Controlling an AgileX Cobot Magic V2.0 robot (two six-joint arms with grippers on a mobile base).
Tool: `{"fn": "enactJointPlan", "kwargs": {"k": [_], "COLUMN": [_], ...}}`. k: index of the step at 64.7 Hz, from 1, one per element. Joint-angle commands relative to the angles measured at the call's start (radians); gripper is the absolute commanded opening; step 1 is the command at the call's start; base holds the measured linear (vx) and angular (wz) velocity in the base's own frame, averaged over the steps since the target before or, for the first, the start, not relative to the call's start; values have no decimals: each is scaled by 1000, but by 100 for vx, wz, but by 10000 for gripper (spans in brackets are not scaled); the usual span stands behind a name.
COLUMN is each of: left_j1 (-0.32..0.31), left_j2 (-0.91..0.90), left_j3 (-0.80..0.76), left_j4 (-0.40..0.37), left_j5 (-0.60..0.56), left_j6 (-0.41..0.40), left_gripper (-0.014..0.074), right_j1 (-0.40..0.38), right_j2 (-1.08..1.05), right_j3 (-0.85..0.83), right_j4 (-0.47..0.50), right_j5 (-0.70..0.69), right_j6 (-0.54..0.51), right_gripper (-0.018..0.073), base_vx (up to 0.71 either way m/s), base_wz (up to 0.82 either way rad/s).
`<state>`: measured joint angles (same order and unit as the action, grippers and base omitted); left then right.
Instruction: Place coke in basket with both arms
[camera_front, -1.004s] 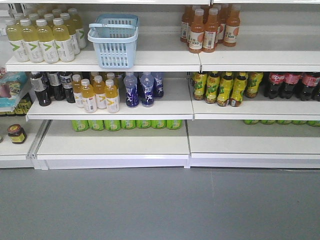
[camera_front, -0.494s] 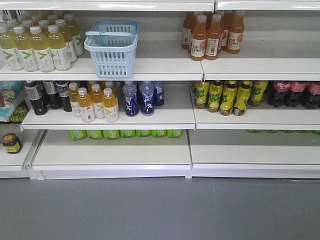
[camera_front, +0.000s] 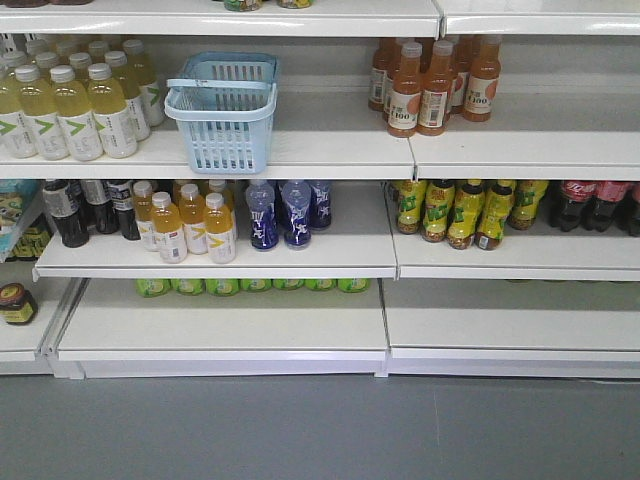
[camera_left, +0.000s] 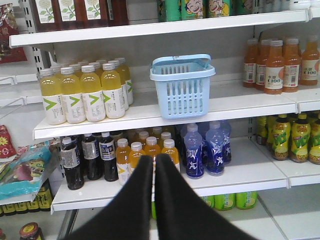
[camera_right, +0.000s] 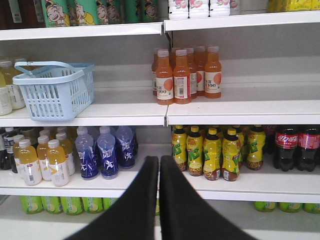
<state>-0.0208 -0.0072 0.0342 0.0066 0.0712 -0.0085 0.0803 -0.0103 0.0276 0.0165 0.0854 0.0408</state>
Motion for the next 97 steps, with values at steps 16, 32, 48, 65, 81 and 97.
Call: {"fn": "enactJointPlan", "kwargs": {"k": [16, 32, 48, 65, 81, 97], "left_j1": [-2, -2, -2, -2, -2, -2], "left_j2": [-20, -20, -20, -20, -20, -20], "left_j3": [-1, -1, -1, -1, -1, -1], "left_j4": [-1, -1, -1, -1, -1, -1], "left_j5": [-71, -71, -71, -71, -71, -71], "left_j6": [-1, -1, -1, -1, -1, -1], "left_gripper": [-6, -6, -6, -6, -6, -6], "right_j1": [-5, -5, -5, -5, -5, -5], "right_j2": [-19, -19, -19, -19, -19, -19], "right_j3": [11, 11, 11, 11, 11, 11], "right_j4": [-1, -1, -1, -1, -1, -1], "right_j5": [-71, -71, -71, -71, -71, -71], "right_j6": [-5, -5, -5, -5, -5, -5], "right_gripper": [-9, -9, -9, -9, -9, -9], "base_vx": [10, 8, 8, 8, 9, 7], "base_wz": [-1, -1, -1, -1, -1, -1]}}
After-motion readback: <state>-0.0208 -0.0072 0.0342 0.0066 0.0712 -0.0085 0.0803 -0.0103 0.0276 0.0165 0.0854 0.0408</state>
